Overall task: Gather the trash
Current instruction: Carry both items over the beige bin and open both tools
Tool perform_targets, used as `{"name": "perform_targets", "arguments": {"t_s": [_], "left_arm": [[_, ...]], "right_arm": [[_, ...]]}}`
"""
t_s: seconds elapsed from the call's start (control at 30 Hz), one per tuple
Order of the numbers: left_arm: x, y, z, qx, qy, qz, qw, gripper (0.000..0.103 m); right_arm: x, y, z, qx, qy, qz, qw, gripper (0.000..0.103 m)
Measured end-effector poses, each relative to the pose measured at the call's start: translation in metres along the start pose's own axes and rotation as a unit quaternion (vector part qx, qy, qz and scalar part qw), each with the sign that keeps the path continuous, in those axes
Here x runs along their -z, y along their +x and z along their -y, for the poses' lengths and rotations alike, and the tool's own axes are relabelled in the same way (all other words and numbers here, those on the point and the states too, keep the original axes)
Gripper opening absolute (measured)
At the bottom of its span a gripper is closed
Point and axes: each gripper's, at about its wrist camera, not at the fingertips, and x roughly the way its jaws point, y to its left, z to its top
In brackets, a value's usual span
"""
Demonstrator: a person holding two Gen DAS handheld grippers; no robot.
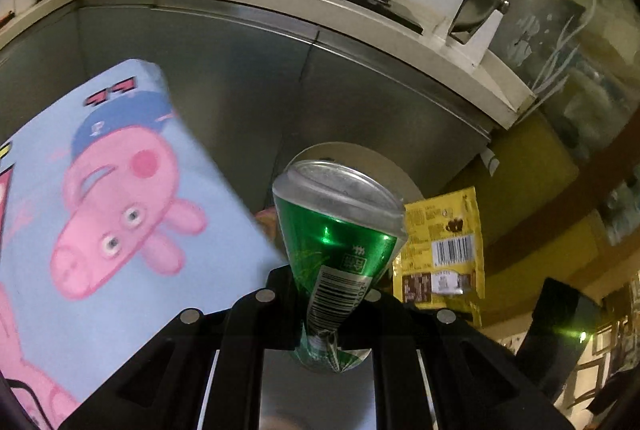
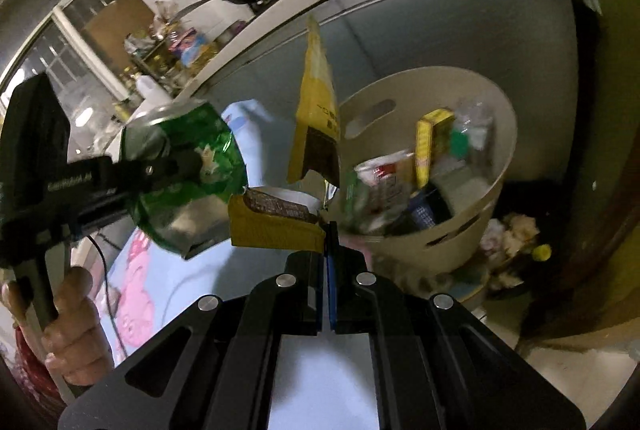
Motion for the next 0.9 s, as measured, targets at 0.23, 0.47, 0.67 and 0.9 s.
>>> {"name": "perform_targets", "arguments": {"t_s": [0.23, 0.47, 0.67, 0.9], "left_arm": [[-0.023, 0.042, 0.014, 0.009, -0.001, -0.02, 0.9998, 0.011], [-0.032, 0.077, 0.019, -0.012, -0.007, -0.041, 0.9991, 0.037], [-0.031, 0.066, 0.014, -0.016, -0.006, -0.027, 0.9995, 0.043], [-0.018, 0.03, -0.001, -0.001, -0.022, -0.001, 0.9998, 0.043]], "right_arm": [[-0.017, 0.02, 0.02, 0.022, -0.001, -0.009, 1.0, 0.002], [-0.024, 0.039, 0.033, 0.043, 0.007, -0.022, 0.999, 0.052], [-0.013, 0.008, 0.036, 0.048, 0.033, 0.033, 0.998, 0.055], [0.015, -0.017, 0.032, 0.037, 0.068, 0.047, 0.996, 0.055]]}}
